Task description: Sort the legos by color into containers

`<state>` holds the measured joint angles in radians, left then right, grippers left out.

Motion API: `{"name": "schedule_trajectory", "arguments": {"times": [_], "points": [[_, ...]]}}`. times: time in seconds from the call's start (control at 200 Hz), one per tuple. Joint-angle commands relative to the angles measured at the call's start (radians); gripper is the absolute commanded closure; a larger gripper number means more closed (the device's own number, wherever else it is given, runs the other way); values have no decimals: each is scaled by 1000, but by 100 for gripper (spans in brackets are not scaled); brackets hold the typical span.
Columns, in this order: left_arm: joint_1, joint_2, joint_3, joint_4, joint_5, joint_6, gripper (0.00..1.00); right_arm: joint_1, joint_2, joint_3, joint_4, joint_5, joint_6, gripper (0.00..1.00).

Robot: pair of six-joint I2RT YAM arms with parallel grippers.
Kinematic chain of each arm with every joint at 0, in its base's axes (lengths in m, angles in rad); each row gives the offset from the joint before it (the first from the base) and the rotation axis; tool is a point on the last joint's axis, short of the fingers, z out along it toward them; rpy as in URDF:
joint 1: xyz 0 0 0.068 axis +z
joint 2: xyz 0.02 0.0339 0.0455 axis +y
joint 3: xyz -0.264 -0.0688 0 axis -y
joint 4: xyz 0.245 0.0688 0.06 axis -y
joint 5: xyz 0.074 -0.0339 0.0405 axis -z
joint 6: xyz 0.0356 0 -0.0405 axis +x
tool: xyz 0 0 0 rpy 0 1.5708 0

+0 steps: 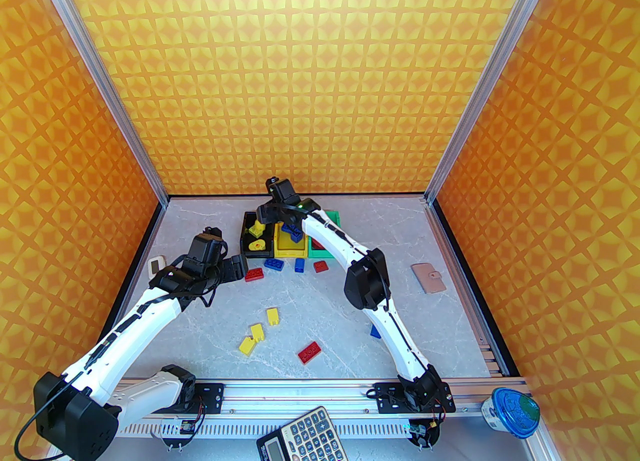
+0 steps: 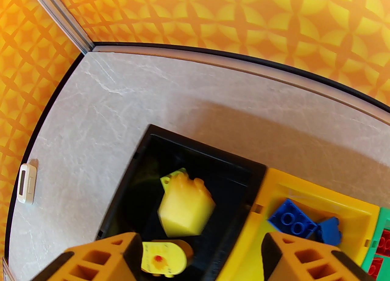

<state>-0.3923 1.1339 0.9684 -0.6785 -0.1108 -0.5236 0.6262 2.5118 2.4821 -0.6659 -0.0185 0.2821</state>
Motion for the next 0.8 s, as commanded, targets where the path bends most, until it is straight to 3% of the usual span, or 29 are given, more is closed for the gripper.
{"name": "schedule_trajectory", "arguments": {"times": [0.0, 0.135, 0.41, 0.655, 0.795], "points": [[8, 8, 13, -23, -20, -3, 21, 3, -92, -87, 14, -25, -16, 30], [7, 22, 18, -30, -21, 3, 21, 3, -216, -232, 43, -13, -29, 30], [-24, 46, 19, -31, -4, 10, 21, 1, -577, -708, 169, 65, -36, 30], [-151, 108, 32, -15, 9, 38, 20, -28, -850, -1028, 227, 109, 29, 30], [-239, 129, 19, 8, 84, 81, 21, -66, -948, -1151, 253, 119, 58, 29]]}}
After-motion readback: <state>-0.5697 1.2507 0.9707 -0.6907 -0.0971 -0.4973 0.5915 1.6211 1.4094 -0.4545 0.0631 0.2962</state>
